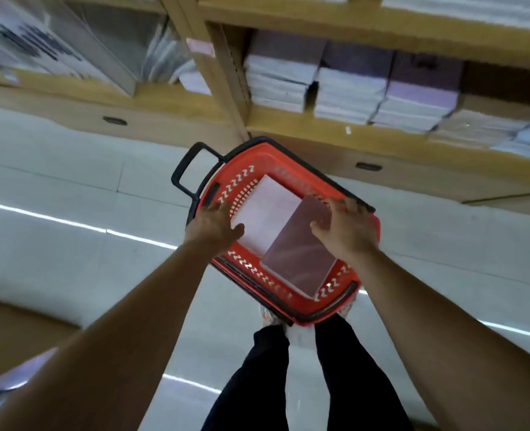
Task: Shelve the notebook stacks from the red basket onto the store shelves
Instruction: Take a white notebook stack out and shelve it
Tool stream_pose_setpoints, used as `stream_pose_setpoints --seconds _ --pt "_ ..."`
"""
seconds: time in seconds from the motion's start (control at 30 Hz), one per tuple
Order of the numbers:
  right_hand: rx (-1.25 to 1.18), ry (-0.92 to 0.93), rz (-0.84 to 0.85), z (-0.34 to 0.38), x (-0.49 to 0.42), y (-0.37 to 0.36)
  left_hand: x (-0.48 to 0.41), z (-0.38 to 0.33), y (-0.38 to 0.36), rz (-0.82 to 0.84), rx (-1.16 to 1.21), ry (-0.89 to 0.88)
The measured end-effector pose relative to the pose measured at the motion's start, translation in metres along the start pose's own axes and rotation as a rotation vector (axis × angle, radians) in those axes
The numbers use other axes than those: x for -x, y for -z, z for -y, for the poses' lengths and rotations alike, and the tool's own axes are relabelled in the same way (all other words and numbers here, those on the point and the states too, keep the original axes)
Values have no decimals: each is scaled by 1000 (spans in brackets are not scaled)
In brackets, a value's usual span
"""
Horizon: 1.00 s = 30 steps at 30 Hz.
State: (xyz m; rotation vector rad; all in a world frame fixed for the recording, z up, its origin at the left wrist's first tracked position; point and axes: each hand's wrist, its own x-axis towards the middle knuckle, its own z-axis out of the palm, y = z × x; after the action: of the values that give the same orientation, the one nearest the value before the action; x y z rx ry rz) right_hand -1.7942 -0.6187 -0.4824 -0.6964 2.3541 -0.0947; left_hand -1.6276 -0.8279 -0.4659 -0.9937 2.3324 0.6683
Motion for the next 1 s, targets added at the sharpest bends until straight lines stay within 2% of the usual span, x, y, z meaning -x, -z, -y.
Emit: stream_pose_setpoints --seconds 0.23,0.5,0.63,0.87,1.0 --pt "24 -16 73 -5 -74 -114 -74 36 -92 79 -41 80" --pt "30 15 -72 -29 -117 -224 -168 53 -168 37 -32 81" --pt "75 36 -185 -39 -120 -247 -209 66 -198 -3 -34 84" --pt "123 32 -235 -42 -125 -259 -247 79 -238 31 138 172" --pt "127 35 -259 -43 -127 -262 -269 106 -269 -78 231 184"
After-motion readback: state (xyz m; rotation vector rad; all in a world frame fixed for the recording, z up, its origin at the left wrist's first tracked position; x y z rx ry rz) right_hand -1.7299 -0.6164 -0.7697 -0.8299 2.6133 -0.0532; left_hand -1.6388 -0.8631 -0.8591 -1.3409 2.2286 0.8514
